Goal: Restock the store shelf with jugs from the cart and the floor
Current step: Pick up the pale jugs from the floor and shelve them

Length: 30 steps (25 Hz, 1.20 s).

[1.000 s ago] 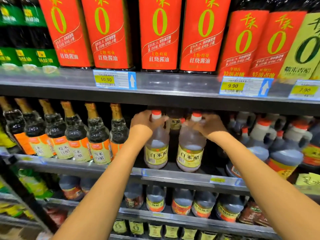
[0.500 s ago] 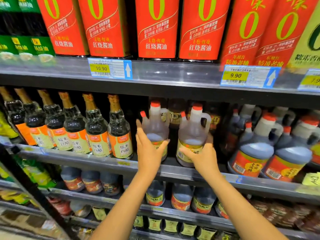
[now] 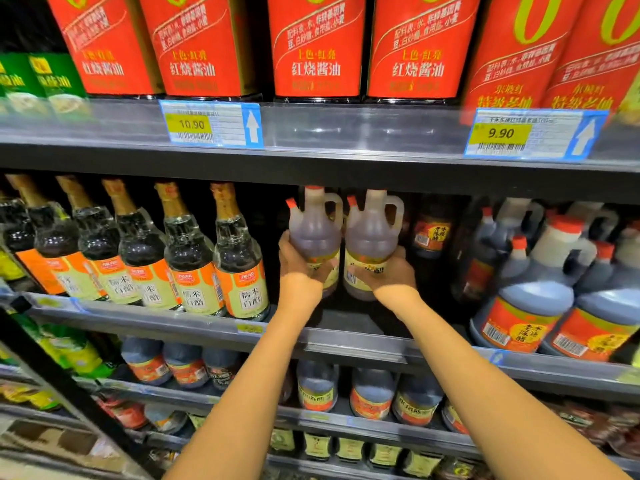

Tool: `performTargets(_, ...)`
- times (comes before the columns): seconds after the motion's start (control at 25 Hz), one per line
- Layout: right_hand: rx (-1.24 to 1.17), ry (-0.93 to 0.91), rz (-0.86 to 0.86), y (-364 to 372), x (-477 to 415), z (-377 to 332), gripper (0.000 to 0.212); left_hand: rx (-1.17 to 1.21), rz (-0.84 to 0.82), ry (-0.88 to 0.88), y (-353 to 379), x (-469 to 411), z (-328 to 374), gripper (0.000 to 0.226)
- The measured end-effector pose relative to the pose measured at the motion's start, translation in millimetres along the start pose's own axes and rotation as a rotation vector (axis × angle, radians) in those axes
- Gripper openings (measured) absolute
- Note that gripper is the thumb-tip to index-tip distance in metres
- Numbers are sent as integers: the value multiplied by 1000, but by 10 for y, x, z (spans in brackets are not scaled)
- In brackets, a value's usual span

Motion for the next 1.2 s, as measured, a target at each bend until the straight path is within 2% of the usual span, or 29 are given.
performTargets(0.2, -75, -29, 23, 153, -183, -25, 74, -9, -137, 55, 248, -386, -38, 92)
performTargets(0.48, -133, -78, 20, 317, -381, -21, 73, 40, -165, 146, 349, -546, -35, 87)
performTargets(0.8, -251, -114, 36, 338, -420, -39, 55, 50, -87, 120, 326, -560, -61, 91)
performTargets(1.0, -212, -63, -15, 358, -448, 19, 73, -21, -10, 96, 343, -530, -72, 92)
performTargets(1.2, -231, -61, -18, 312, -447, -2, 70, -71, -13, 128, 339, -547, -75, 91)
Point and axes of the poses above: each hand's wrist, its own x-axis away from the middle knuckle, its own y-axis out of the palm, z = x × y, the point moved 10 cm from there along -x, towards the middle knuckle, and after that the axes turned 9 degrees about z, right-handed, at the moved point
